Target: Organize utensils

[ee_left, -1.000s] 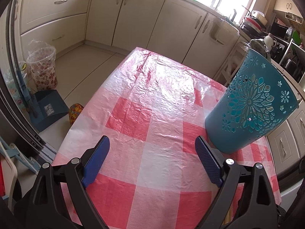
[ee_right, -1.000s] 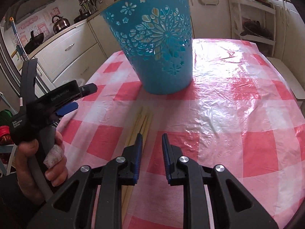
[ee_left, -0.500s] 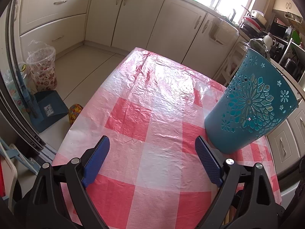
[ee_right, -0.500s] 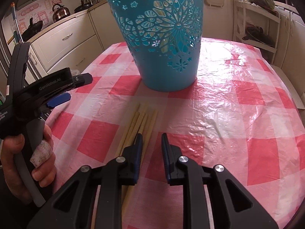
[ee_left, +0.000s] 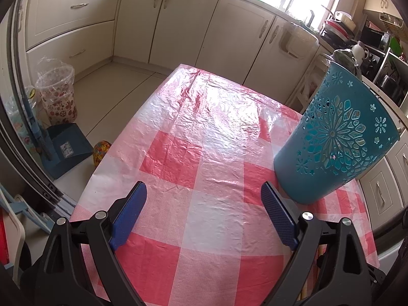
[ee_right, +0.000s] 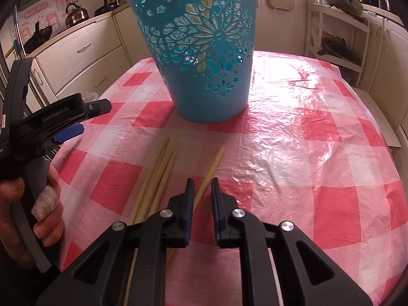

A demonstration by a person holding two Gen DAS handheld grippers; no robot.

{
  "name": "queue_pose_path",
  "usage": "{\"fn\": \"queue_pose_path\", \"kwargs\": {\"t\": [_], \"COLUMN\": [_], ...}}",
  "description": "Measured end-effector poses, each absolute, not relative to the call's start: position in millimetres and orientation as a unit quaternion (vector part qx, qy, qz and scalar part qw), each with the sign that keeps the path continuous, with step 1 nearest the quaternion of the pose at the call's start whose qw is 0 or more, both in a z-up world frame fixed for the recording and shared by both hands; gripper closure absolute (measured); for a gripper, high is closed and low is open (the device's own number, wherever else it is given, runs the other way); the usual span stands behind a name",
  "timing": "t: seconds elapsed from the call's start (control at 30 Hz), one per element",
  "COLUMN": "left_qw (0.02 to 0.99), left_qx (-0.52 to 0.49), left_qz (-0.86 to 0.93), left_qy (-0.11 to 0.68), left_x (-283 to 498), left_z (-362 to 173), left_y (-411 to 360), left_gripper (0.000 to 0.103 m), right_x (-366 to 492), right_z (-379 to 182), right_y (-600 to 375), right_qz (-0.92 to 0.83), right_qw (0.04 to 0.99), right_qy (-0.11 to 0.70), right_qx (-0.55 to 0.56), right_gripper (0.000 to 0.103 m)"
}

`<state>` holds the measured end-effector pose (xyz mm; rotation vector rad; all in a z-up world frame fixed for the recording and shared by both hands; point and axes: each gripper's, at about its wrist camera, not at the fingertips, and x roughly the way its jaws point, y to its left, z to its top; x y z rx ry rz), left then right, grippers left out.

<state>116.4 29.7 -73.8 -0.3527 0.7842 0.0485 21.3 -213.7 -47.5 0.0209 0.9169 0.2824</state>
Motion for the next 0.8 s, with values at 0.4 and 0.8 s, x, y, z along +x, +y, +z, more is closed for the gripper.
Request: {"fn": "queue_pose_path", "kwargs": {"t": [0.4,0.8], "left_qw": [0.910,0.899], "left_qx": [-0.160,-0.110], "left_qz": [0.025,0.005], "left_qy": [0.381,0.423], "left_x": [117,123], "left_z": [-73,-76], "left_y": [27,7], "left_gripper": [0.016,0.015], "right_x": [26,30], "right_z": [-46,-48], "right_y": [-226,-235], "right_qz": [0.118,0.129], "right_qw": [0.889,0.885], "right_qy": [0.441,0.444], "right_qx": [0.020,0.051], "right_gripper": [0.090,0.090]}}
